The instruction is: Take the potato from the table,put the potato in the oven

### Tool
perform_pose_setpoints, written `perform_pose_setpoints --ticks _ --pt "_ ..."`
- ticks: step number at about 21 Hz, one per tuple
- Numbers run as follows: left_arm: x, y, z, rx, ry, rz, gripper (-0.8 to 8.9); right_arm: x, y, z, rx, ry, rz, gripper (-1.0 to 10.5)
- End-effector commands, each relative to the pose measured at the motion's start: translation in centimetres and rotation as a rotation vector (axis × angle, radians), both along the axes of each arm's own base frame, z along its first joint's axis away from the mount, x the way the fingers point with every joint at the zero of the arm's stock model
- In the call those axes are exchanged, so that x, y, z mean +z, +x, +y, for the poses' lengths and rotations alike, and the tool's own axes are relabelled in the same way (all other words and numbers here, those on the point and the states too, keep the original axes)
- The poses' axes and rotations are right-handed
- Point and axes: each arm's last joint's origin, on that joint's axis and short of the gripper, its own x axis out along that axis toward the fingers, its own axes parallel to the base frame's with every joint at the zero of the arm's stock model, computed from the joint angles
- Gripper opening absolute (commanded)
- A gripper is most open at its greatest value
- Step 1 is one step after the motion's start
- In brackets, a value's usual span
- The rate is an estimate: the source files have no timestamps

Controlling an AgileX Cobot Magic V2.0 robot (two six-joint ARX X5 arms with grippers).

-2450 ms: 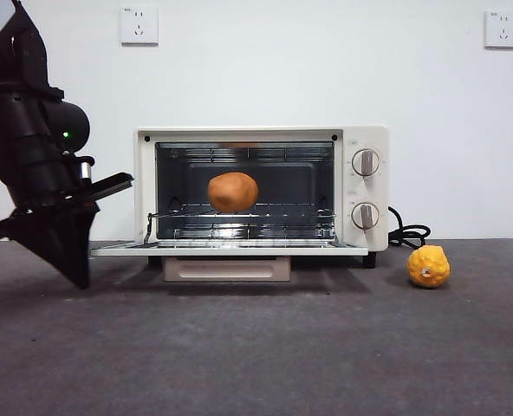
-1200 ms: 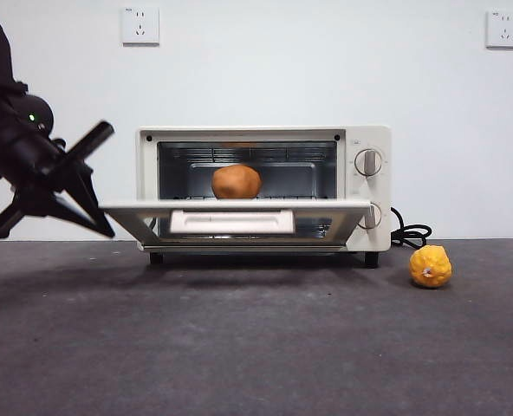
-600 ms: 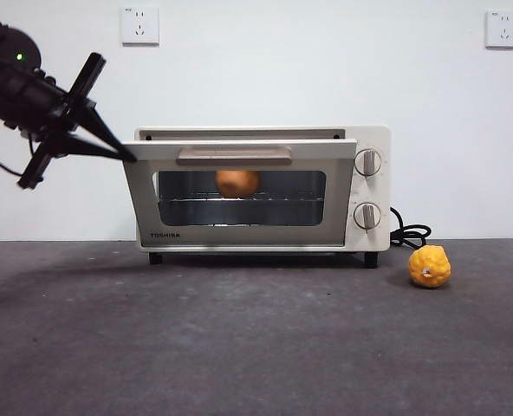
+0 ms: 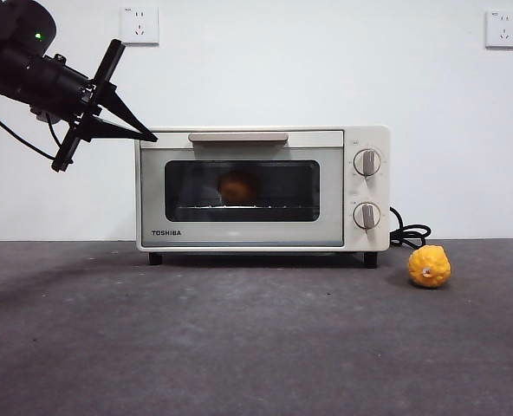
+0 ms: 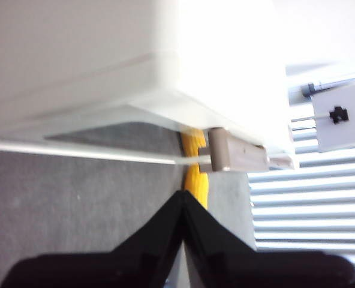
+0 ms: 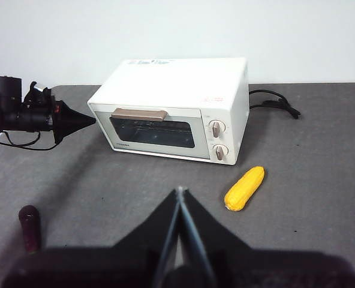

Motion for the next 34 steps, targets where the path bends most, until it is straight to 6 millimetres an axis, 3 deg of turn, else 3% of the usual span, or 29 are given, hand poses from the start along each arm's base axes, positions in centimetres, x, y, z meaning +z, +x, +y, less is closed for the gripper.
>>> perform_pose_setpoints --ticks 1,11,17,25,30,34 --pt "0.1 0.2 -0.3 0.022 0.007 -0.014 -0.06 -0.2 0.0 0.0 -0.003 -0.007 0.022 0.0" --pt "0.8 -0.6 -0.7 -0.115 -0.046 -0.036 -0.06 -0.2 0.0 0.0 -0.002 -0.01 0.021 0.0" --pt "4.7 -3.5 -0.5 -0.171 0.03 -0.169 -0.06 -0.2 0.0 0.0 -0.002 -0.01 0.021 0.0" --pt "11.1 -11.8 -0.2 -0.282 0.238 -0.405 -0.05 -0.2 0.0 -0.1 -0.043 -0.023 0.01 0.0" --pt "13.5 -17.6 0.1 -0.249 0.397 -0.413 -0.05 -0.2 0.1 -0.2 -0.068 -0.03 0.003 0.0" --pt "15.3 -21.8 0.4 -0.233 0.41 -0.443 -0.05 -0.2 0.1 -0.2 -0.068 -0.03 0.003 0.0"
